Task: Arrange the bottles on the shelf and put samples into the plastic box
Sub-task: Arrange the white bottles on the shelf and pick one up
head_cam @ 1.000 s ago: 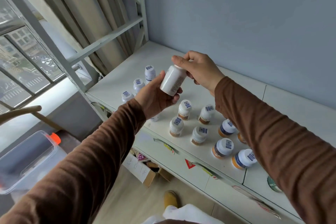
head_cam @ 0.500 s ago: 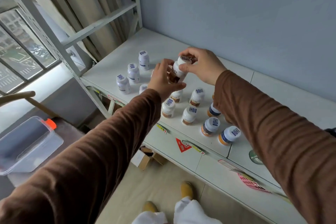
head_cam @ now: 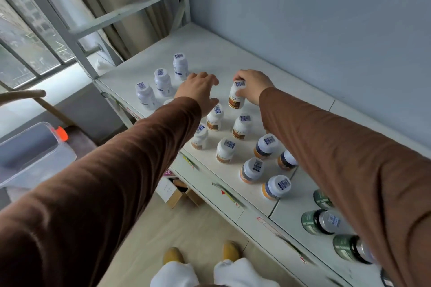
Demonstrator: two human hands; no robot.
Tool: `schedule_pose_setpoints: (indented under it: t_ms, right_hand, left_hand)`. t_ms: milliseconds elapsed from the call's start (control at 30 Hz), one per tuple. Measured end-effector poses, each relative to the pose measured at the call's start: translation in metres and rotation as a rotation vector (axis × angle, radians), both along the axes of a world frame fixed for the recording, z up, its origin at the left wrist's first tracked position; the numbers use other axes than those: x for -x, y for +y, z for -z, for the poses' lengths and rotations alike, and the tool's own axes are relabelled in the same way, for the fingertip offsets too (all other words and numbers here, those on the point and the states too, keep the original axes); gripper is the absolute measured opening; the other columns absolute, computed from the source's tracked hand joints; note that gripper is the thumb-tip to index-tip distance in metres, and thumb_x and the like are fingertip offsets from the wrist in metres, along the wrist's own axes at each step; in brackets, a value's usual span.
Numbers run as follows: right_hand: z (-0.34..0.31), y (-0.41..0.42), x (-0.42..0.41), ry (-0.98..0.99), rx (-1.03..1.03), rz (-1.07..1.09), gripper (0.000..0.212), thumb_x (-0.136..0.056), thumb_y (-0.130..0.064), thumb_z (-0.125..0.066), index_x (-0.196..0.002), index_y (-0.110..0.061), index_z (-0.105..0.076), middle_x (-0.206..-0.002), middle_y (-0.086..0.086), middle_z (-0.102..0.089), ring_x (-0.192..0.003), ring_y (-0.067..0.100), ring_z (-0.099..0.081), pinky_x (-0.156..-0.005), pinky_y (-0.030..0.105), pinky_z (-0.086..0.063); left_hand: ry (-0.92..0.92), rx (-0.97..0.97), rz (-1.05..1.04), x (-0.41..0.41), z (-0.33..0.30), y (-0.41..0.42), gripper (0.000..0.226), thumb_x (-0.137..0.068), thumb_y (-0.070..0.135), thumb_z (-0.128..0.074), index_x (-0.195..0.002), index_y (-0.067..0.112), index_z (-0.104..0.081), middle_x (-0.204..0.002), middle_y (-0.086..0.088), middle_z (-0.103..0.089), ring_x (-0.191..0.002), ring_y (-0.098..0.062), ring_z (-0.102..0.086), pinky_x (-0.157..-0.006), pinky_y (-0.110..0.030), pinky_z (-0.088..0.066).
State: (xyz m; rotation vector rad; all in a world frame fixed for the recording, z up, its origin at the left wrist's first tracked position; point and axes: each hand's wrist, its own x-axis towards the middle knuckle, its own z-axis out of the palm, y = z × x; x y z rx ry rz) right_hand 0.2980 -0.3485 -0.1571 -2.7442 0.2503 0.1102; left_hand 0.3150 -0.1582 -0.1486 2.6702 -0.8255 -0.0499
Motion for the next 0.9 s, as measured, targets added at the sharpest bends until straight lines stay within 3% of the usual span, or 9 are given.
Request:
schedule_pose_setpoints:
  t_ms: [333,467,600,667,900]
  right_hand:
    - [0.024,-0.007,-0.012,0.053,0.031,-0.105,0.038,-0.083,-0.015,-0.065,-0.12,-0.018,-0.059,-0.119,0.006,-0.059,-0.107,0.026,-0.056,-0.082,0.028,-0.039]
    - [0.011,-0.004,-0.001,0.067,0.048,-0.144,0.057,-0.083,-0.028,-0.07,-0.136,-0.02,-0.05,-0.134,0.008,-0.052,-0.123,0.029,-0.048,-0.098,0.035,-0.04]
    - [-0.014,0.011,0.039,-0.188,0.023,-0.277,0.034,-0.088,-0.024,-0.064,-0.122,-0.021,-0.062,-0.124,0.003,-0.058,-0.117,0.024,-0.047,-0.092,0.027,-0.035]
    - [-0.02,0.021,0.067,-0.225,-0.001,-0.361,0.026,-0.09,-0.023,-0.062,-0.116,-0.019,-0.065,-0.116,0.004,-0.06,-0.109,0.024,-0.052,-0.086,0.026,-0.035]
    - [0.01,0.04,0.117,0.068,0.045,-0.585,0.043,-0.09,-0.028,-0.065,-0.132,-0.027,-0.055,-0.128,0.001,-0.054,-0.118,0.021,-0.049,-0.095,0.034,-0.041]
  left_hand:
    - [0.012,-0.031,-0.077,0.012,0.001,-0.005,0.047,-0.088,0.034,-0.064,-0.131,0.021,-0.05,-0.131,-0.003,-0.054,-0.119,-0.026,-0.046,-0.1,-0.038,-0.041]
    - [0.001,-0.014,-0.099,0.027,-0.007,0.0,0.046,-0.089,0.033,-0.062,-0.132,0.021,-0.051,-0.132,-0.003,-0.054,-0.12,-0.026,-0.046,-0.098,-0.037,-0.04]
    - [-0.072,0.042,-0.101,0.062,-0.014,0.013,0.042,-0.09,0.033,-0.061,-0.129,0.02,-0.053,-0.129,-0.003,-0.055,-0.118,-0.026,-0.047,-0.096,-0.04,-0.043]
    - [-0.108,0.058,-0.108,0.084,-0.012,0.022,0.04,-0.089,0.031,-0.061,-0.126,0.02,-0.054,-0.126,-0.003,-0.057,-0.115,-0.026,-0.048,-0.094,-0.04,-0.043]
    - [-0.026,0.056,-0.189,0.146,0.033,0.046,0.036,-0.088,0.031,-0.063,-0.121,0.021,-0.054,-0.12,0.002,-0.059,-0.108,-0.02,-0.052,-0.094,-0.034,-0.045]
